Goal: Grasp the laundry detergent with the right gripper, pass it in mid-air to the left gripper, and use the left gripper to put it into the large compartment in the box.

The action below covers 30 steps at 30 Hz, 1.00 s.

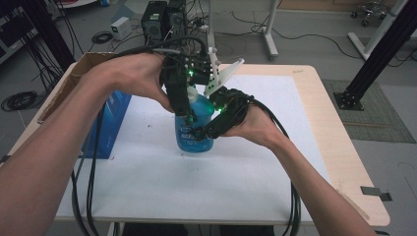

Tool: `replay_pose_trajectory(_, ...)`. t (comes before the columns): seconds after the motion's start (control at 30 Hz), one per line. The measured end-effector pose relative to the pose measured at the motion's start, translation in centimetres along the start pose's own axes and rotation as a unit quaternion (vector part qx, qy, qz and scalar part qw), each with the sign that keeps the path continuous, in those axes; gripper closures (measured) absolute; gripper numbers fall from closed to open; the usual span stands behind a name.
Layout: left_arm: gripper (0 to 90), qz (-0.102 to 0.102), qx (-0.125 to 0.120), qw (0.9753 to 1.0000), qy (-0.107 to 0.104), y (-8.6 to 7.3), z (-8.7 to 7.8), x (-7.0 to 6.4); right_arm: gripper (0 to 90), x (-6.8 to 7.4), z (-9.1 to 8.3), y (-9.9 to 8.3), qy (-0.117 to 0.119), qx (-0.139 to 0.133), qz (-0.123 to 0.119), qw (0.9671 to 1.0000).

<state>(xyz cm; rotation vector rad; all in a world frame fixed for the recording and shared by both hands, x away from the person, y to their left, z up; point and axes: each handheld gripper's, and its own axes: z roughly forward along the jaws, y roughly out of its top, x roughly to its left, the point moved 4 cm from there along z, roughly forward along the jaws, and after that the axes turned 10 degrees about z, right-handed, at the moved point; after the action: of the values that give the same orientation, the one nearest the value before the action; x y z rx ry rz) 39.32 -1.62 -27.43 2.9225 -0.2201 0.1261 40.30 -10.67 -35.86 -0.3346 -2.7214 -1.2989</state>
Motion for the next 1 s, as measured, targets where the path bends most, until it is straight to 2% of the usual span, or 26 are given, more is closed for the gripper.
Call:
replay_pose_trajectory(0.17, 38.3, -0.004, 0.003, 1.0, 0.003, -0.2, 0.0, 0.0, 30.3, 0.0, -0.6, -0.2, -0.006, 0.004, 0.003, 1.0)
replay_pose_trajectory(0.3, 38.3, -0.01, 0.001, 0.9999, 0.004, -0.7, -0.5, 0.0, 23.3, -0.2, -1.5, -0.7, -0.019, 0.01, 0.016, 0.9996)
replay_pose_trajectory(0.4, 38.3, -0.016, -0.001, 0.9999, 0.003, -1.1, -1.1, 0.0, 23.1, -0.2, -2.0, -1.1, -0.032, 0.026, 0.012, 0.9991)
replay_pose_trajectory(0.6, 38.3, -0.028, 0.0, 0.9995, 0.011, -1.9, -2.9, 0.1, 22.7, -0.1, -3.2, -1.7, -0.053, 0.042, 0.016, 0.9976)
replay_pose_trajectory(0.67, 38.3, -0.036, -0.001, 0.9993, 0.012, -2.3, -3.6, 0.2, 22.5, -0.1, -3.7, -2.1, -0.071, 0.056, 0.017, 0.9958)
replay_pose_trajectory(0.8, 38.3, -0.05, 0.003, 0.9986, 0.016, -2.8, -5.4, 0.3, 22.1, -0.1, -4.6, -3.2, -0.107, 0.097, 0.012, 0.9895)
replay_pose_trajectory(0.93, 38.2, -0.067, 0.007, 0.9975, 0.017, -3.5, -7.0, 0.6, 22.0, -0.1, -5.6, -3.9, -0.126, 0.114, 0.017, 0.9853)
replay_pose_trajectory(1.0, 38.2, -0.08, 0.003, 0.9967, 0.016, -4.0, -7.9, 0.8, 17.3, -0.2, -6.2, -4.1, -0.136, 0.117, 0.019, 0.9836)
